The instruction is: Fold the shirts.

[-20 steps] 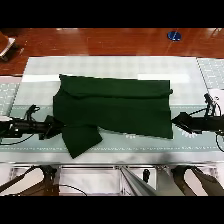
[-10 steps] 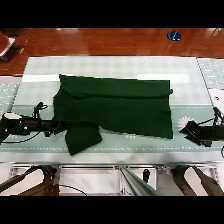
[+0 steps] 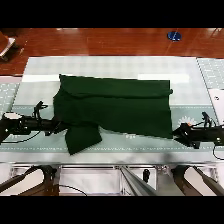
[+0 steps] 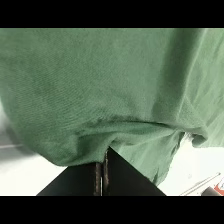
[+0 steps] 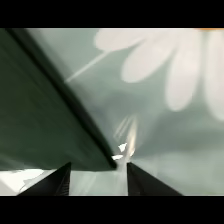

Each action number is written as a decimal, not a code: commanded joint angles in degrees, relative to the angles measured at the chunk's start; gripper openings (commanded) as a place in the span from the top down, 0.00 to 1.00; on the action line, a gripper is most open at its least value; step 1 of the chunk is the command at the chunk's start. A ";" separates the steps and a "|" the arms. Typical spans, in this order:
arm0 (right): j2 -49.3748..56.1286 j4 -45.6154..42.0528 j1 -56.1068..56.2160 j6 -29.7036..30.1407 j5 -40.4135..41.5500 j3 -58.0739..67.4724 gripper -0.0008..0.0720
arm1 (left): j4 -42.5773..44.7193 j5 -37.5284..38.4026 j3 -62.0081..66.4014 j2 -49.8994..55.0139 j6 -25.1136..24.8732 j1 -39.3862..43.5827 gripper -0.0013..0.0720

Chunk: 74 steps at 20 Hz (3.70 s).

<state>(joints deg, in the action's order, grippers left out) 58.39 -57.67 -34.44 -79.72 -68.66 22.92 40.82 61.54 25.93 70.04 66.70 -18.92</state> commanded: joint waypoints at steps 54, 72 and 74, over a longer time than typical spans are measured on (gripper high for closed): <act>41.35 17.51 9.22 5.44 7.98 47.56 0.42 | 12.74 -4.55 42.49 5.16 6.16 12.02 0.29; 15.28 -8.41 19.15 -1.68 -0.87 41.62 0.95 | 9.60 -9.81 42.49 6.45 5.97 26.16 0.96; 2.93 -7.04 19.15 -1.73 0.94 33.55 0.95 | 8.70 -11.58 42.51 7.89 5.99 30.86 0.96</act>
<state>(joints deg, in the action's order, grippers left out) 75.11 -60.64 -15.38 -80.51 -68.75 64.20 51.42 51.18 68.45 76.71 72.79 7.38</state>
